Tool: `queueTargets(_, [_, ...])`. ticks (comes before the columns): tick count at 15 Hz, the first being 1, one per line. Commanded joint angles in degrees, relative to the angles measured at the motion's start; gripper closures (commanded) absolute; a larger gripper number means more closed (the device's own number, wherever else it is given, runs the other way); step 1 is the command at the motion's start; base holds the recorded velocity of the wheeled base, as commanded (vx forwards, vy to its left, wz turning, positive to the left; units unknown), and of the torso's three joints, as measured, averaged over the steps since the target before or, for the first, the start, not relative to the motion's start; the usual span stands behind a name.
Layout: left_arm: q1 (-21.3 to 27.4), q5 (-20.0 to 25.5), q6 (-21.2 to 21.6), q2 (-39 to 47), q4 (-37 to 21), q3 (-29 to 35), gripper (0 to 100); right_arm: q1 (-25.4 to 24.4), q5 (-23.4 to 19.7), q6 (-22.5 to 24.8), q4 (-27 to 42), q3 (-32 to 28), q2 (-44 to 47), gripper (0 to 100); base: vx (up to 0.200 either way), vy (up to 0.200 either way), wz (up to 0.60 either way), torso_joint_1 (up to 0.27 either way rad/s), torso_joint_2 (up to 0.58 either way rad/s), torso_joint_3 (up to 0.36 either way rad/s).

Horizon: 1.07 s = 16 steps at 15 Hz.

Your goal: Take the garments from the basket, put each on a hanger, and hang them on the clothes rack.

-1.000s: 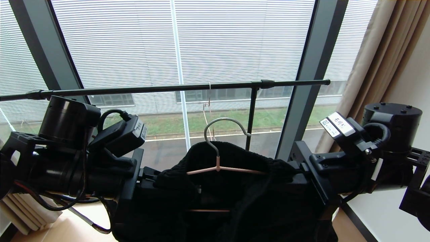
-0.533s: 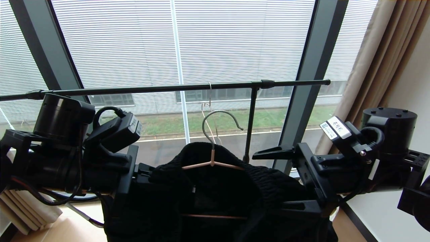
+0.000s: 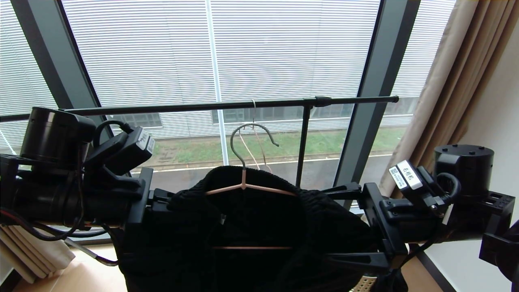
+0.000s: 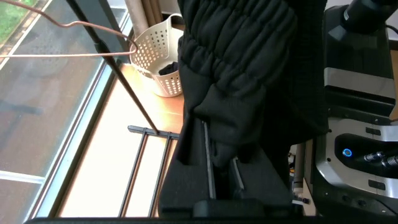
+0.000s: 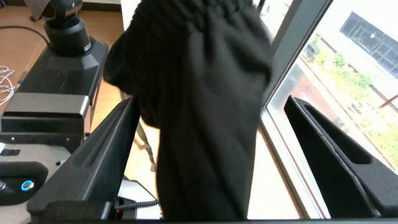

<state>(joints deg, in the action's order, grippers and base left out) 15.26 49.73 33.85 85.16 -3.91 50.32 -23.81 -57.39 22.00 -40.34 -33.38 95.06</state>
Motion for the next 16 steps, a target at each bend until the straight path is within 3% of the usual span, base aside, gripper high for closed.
queueTargets(1, [-0.94, 0.11, -0.02, -1.14, 0.05, 0.04, 100, 0.08, 0.00, 0.06, -0.09, 0.68, -0.05, 0, 0.000, 0.000, 0.00, 0.000, 0.00, 0.000])
queueTargets(5, [-2.61, 0.11, -0.02, -2.02, -0.04, -0.40, 100, 3.07, -2.90, 0.06, -0.27, 1.56, -0.40, 0, 0.000, 0.000, 0.00, 0.000, 0.00, 0.000])
queueTargets(10, [-4.10, 0.20, -0.89, -3.34, -0.04, -0.23, 100, 6.14, -2.90, 0.58, -0.18, 1.83, -0.58, 0, 0.000, 0.000, 0.00, 0.000, 0.00, 0.000])
queueTargets(16, [-9.29, 2.13, -3.62, -4.22, -0.04, -0.31, 100, 6.58, -2.64, 6.82, -0.09, 1.65, 6.63, 0, 0.000, 0.000, 0.00, 0.000, 0.00, 0.000])
